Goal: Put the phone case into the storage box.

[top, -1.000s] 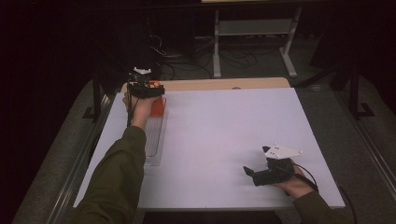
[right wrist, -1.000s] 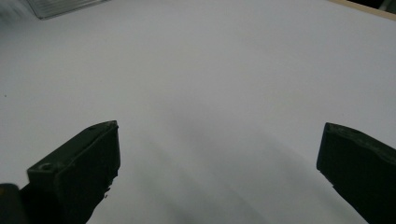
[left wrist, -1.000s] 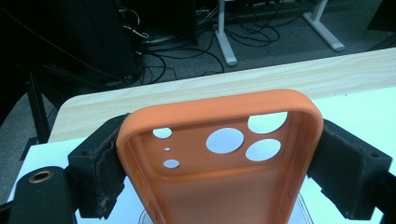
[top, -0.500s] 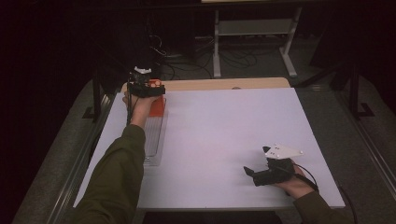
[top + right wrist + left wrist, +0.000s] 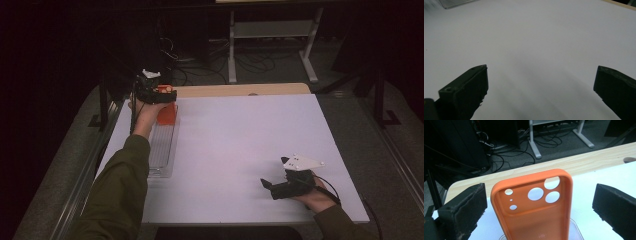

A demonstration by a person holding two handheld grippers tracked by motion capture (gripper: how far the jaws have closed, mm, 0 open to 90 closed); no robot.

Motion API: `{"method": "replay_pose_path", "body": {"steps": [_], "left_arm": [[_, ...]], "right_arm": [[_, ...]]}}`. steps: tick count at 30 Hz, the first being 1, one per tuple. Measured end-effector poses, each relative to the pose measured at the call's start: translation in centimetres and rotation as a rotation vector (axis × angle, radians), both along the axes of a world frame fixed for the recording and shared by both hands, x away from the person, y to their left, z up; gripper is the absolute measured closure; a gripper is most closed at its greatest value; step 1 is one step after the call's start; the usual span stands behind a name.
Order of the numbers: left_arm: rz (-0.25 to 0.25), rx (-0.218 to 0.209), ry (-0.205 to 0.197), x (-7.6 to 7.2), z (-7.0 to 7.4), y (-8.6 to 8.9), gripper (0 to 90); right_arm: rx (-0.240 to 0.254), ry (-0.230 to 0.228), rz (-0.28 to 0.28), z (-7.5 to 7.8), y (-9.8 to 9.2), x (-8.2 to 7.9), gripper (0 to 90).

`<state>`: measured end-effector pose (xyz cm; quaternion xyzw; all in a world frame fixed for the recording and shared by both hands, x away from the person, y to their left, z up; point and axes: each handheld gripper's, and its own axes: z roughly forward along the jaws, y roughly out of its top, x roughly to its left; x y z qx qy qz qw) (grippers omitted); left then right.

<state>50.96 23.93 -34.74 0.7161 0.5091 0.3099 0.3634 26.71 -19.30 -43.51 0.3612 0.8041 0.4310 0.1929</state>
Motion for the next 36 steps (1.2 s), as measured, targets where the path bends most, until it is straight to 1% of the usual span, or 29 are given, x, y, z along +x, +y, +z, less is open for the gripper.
{"method": "replay_pose_path", "body": {"steps": [2,3,6,8,9,10,12,14,15,16,17,20,22,24,25,27,28,30,31,33,34,35,36], "left_arm": [[-0.015,0.000,-0.004,-0.2,0.3,0.0,0.0],[-0.021,0.002,0.003,-0.4,0.4,0.0,0.0],[-0.043,0.002,-0.003,-0.7,0.6,0.0,0.0],[-0.055,0.011,0.008,-0.9,0.8,0.2,0.0],[-0.059,0.001,0.006,-1.1,0.8,0.2,0.0],[-0.071,0.009,0.014,-1.2,0.9,0.3,0.0],[-0.090,0.006,0.017,-1.5,1.1,0.5,0.0],[-0.102,-0.012,0.016,-1.9,1.2,0.5,0.0],[-0.112,-0.017,0.012,-2.0,1.3,0.6,0.0],[-0.125,-0.013,0.019,-2.2,1.3,0.7,0.0],[-0.133,-0.023,0.017,-2.3,1.3,0.8,0.0],[-0.163,-0.032,0.013,-2.8,1.4,0.9,0.0],[-0.179,-0.043,0.014,-3.1,1.5,1.0,0.0],[-0.204,-0.063,0.017,-3.6,1.7,1.1,0.0],[-0.220,-0.068,0.025,-3.8,1.7,1.1,0.0],[-0.244,-0.083,0.031,-4.2,1.9,1.0,0.0],[-0.258,-0.078,0.030,-4.4,2.0,0.9,0.0],[-0.279,-0.092,0.027,-4.7,2.1,0.8,0.0],[-0.293,-0.088,0.026,-5.0,2.2,0.8,0.0],[-0.314,-0.101,0.017,-5.5,2.3,0.6,0.0],[-0.326,-0.103,0.019,-5.7,2.4,0.6,0.0],[-0.337,-0.107,0.021,-6.0,2.5,0.5,0.0],[-0.344,-0.115,0.019,-6.2,2.5,0.4,0.0]], "right_arm": [[0.003,0.000,-0.001,0.0,0.0,0.0,0.0],[0.003,-0.001,0.000,0.0,0.0,0.0,0.0],[0.003,-0.001,0.001,0.0,-0.1,0.1,0.0],[0.006,0.001,0.000,0.0,-0.1,0.0,0.0],[0.004,-0.004,0.001,0.0,-0.2,0.1,0.0],[0.008,-0.002,-0.002,0.0,-0.2,0.1,0.0],[0.006,-0.006,-0.003,0.1,-0.2,0.1,0.0],[0.003,-0.008,0.000,0.1,-0.2,0.1,0.0],[0.004,-0.006,-0.001,0.1,-0.2,0.1,0.0],[0.005,-0.005,-0.002,0.2,-0.1,0.1,0.0],[0.007,-0.005,-0.003,0.2,-0.1,0.1,0.0],[0.005,0.000,-0.006,0.2,-0.1,0.1,0.0],[0.006,-0.006,-0.009,0.3,-0.3,0.1,0.0],[0.007,-0.012,-0.009,0.3,-0.3,0.2,0.0],[0.007,-0.011,-0.010,0.3,-0.3,0.2,0.0],[0.006,-0.006,-0.008,0.3,-0.2,0.2,0.0],[0.006,-0.007,-0.006,0.3,-0.2,0.2,0.0],[0.006,-0.013,-0.003,0.3,-0.2,0.3,0.0],[0.006,-0.011,-0.005,0.3,-0.1,0.3,0.0],[0.005,-0.011,-0.004,0.4,-0.2,0.3,0.0],[0.003,-0.015,-0.001,0.4,-0.2,0.3,0.0],[0.006,-0.004,-0.004,0.4,-0.1,0.2,0.0],[0.004,-0.009,-0.001,0.4,-0.2,0.2,0.0]]}}
